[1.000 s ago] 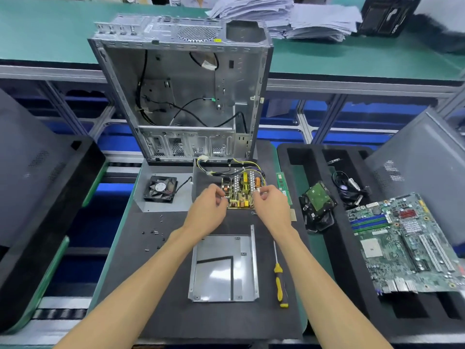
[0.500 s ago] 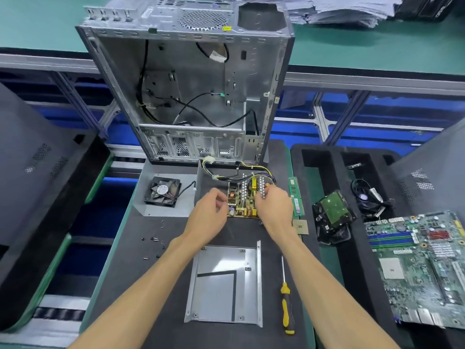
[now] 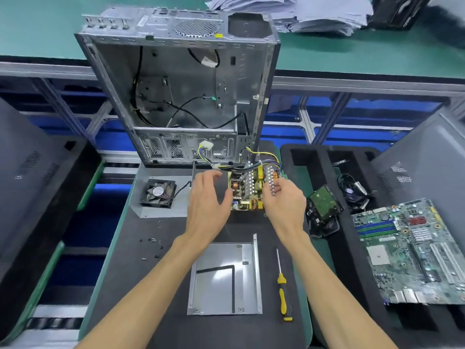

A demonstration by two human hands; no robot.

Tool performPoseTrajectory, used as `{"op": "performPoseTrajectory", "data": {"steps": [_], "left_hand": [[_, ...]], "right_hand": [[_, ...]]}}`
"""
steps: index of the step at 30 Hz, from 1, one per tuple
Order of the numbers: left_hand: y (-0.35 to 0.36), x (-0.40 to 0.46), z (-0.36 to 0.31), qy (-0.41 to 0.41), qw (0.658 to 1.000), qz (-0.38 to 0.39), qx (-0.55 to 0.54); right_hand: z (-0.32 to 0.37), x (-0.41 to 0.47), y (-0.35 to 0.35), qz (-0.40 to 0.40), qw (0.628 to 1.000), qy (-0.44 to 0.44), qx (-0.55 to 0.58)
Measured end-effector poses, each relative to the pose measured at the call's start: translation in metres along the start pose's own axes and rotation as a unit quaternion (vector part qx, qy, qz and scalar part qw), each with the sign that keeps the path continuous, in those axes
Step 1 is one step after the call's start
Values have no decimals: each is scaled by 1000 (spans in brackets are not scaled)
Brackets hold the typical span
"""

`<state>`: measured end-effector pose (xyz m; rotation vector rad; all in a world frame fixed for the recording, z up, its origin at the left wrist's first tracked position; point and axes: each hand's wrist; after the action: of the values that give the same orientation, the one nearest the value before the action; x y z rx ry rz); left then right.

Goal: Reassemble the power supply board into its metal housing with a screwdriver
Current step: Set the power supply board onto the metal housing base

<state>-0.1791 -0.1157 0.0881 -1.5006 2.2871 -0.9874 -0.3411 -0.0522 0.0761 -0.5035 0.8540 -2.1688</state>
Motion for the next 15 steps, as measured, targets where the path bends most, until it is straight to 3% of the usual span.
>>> {"op": "performPoseTrajectory", "data": {"steps": [4,8,15], "left_hand": [[-19,-6,-25,97,991,-77,55],[-34,-16,-40,116,985,-37,123],[-58,-53,-39,77,990,-3,117]], "right_hand": [[16,-15,-26,-31,997,-72,5],[29,-31,-44,-45,984,-170,-27],[34,-56,-48,-6,973,-222,-55]]}}
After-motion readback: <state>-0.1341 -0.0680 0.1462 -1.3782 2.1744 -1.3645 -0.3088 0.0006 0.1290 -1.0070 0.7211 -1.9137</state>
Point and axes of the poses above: each hand's wrist, its own x-axis towards the middle knuckle, its own y-axis out of the palm, z = x × y, and after that the axes turned 8 degrees about z, right-handed
